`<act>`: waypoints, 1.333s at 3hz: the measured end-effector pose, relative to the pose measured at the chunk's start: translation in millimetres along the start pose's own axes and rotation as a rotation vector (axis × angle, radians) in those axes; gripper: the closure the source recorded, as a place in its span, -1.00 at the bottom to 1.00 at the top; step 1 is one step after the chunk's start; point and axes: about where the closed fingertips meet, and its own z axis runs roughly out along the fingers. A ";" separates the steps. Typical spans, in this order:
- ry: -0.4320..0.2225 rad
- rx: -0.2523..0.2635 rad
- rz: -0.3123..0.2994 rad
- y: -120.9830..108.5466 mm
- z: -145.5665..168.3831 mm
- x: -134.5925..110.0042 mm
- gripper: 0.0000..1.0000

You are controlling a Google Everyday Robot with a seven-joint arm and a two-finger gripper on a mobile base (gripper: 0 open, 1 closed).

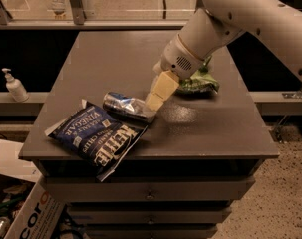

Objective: Move redbull can near blue chip bag

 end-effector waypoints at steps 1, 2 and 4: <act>-0.089 0.056 0.008 -14.7 -30.8 8.7 -1.00; -0.197 0.118 -0.014 -20.1 -57.3 23.5 -1.00; -0.297 0.174 -0.062 -20.6 -87.9 46.2 -1.00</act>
Offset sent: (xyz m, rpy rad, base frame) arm 0.0188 -0.1055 0.0494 0.2967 -0.2524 -0.1306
